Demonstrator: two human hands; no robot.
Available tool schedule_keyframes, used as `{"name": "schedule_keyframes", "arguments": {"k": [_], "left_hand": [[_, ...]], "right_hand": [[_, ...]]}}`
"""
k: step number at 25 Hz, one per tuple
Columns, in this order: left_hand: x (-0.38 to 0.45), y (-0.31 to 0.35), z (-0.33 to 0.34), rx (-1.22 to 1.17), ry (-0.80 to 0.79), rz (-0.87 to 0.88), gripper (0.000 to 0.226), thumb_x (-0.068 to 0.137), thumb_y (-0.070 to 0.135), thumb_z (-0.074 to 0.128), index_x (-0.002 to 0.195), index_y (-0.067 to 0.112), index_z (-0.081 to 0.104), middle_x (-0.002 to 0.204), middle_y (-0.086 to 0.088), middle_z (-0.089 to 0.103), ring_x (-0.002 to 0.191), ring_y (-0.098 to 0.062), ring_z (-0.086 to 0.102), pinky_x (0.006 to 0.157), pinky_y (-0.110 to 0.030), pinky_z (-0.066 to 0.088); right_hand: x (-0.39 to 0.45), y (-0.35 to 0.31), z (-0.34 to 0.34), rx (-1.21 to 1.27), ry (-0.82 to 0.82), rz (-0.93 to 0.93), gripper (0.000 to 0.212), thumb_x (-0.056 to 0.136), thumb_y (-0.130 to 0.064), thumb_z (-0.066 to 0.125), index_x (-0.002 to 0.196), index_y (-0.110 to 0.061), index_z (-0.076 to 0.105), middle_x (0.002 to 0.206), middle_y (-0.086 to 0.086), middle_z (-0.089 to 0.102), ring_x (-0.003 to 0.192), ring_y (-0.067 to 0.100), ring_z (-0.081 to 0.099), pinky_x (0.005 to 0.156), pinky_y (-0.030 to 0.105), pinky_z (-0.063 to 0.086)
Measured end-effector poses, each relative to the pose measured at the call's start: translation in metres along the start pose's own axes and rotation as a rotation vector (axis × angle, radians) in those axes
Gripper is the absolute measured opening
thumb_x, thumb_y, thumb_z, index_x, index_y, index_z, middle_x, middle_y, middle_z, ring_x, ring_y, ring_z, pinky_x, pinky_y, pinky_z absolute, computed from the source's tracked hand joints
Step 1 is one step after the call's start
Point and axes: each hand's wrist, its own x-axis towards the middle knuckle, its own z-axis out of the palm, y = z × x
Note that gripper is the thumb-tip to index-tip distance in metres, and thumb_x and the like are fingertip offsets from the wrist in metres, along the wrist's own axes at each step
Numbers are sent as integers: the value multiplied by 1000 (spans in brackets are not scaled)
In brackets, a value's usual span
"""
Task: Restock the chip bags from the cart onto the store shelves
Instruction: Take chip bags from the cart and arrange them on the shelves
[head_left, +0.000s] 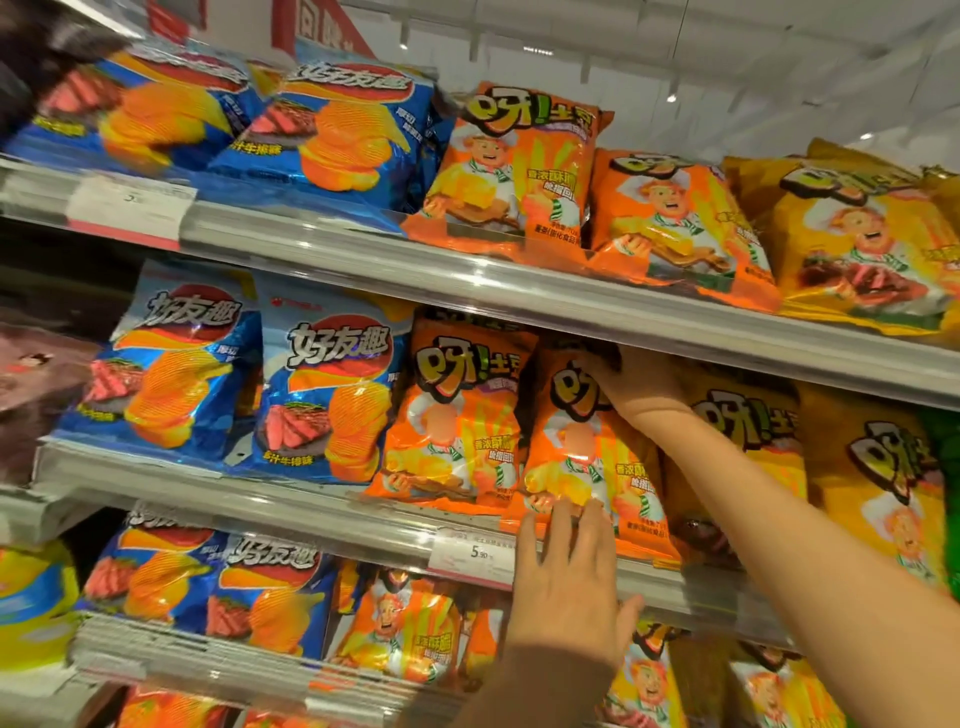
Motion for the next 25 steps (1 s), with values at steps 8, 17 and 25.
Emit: {"name": "schedule_keyframes", "arguments": {"k": [8,17,25], "left_hand": [[-1,-78,-28,-284,500,-206,56,98,51,48,149,27,42,159,-6,29,149,-29,21,119,-52,26],[43,-106,-19,-135,268,-433,101,85,62,62,158,27,0,167,-7,-5,151,-41,-16,119,-66,8],[14,-138,-38,-341,227,-135,95,89,36,65,160,32,2,167,0,-1,154,-26,-7,123,-53,12]], "right_hand": [[-115,51,37,-254,282,-365,35,100,-32,56,129,-13,64,120,13,56,107,32,52,84,41,47],[-111,52,40,-284,251,-333,46,101,-43,41,133,-15,60,124,11,55,112,31,51,88,45,49],[-97,46,28,-428,85,-297,63,98,-57,30,142,-18,54,133,15,56,121,36,49,96,48,43]]}}
